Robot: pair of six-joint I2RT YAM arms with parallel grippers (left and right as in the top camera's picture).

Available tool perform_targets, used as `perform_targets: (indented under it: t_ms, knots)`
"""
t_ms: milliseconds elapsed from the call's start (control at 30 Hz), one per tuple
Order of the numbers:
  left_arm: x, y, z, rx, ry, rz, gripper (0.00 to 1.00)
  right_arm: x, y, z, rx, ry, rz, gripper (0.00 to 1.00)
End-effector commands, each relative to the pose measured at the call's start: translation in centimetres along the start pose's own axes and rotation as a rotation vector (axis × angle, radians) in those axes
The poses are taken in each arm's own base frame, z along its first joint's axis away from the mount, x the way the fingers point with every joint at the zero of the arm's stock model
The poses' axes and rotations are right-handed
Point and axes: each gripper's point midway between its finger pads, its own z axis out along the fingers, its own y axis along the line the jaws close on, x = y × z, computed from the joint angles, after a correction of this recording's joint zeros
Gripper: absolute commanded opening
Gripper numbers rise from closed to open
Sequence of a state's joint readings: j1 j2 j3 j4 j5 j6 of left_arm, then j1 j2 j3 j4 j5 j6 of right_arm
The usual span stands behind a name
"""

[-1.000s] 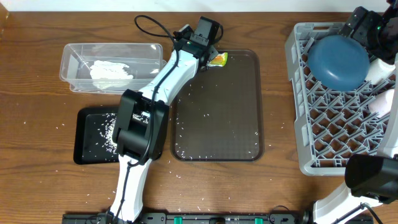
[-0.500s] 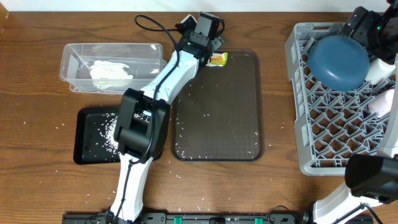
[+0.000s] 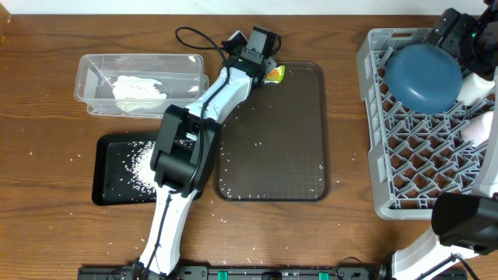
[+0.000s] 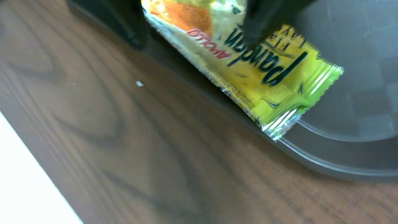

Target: Sort waste into correct bins and load items into the dishwasher rack

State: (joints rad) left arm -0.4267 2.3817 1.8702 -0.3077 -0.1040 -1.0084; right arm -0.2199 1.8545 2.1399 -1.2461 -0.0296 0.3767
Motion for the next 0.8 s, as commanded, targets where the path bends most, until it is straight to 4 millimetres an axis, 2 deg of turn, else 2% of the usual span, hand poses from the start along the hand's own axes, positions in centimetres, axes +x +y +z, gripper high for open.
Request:
perform_targets:
  t_ms: [0,200,333,433,767]
  knots:
    - [0.30,0.84,0.70,-0.025,0.002,0.004,0.41,-0.09,-0.08,-0.25,0.002,-0.005,0.013,0.99]
    - [0.38,1.03,0.70,-0.032,0.005,0.006,0.33,-0.09,-0.08,-0.25,0.002,-0.005,0.013,0.99]
    - [0.25,1.10,0.71,-0.036,-0.002,0.005,0.15,-0.10,-0.08,-0.25,0.002,-0.005,0.013,0.99]
    - [0.27,1.09,0.71,-0.035,-0.002,0.005,0.06,-0.09,-0.08,-0.25,0.002,-0.005,0.013,0.99]
    - [0.41,1.40,1.06,-0.044,-0.002,0.011,0.06,-0.09,-0.08,-0.25,0.002,-0.005,0.013,0.99]
